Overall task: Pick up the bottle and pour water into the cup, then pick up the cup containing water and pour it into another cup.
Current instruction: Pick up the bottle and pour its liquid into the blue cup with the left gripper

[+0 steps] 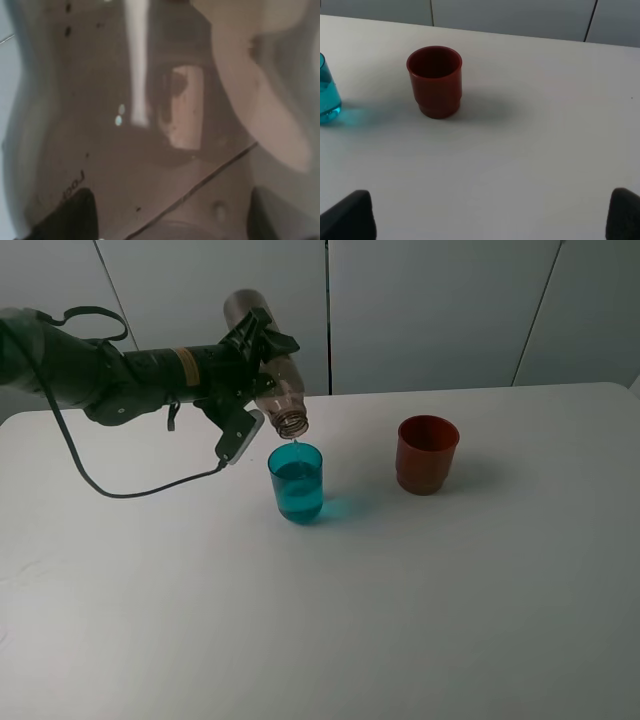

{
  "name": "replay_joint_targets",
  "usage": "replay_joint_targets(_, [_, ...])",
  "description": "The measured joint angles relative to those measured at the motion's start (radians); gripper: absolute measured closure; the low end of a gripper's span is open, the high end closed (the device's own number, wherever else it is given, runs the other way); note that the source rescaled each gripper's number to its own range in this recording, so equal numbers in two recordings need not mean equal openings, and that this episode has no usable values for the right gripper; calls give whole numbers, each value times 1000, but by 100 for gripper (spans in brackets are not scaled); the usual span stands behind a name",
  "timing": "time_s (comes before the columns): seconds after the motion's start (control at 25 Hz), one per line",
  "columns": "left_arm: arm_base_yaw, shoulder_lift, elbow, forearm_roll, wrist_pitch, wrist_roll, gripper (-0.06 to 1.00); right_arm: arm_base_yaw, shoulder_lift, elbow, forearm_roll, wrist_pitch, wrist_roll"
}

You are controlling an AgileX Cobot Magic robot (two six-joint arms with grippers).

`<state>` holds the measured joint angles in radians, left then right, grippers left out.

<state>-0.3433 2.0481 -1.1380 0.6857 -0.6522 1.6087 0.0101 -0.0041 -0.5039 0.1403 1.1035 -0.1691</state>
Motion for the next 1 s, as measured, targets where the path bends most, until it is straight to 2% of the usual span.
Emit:
replay_joint_targets(0.48, [0,0,0,11,-8,61,93,0,0,0,0,0,0])
replay_joint_targets(1.0, [-9,0,0,11,-37,70,93,0,0,0,0,0,0])
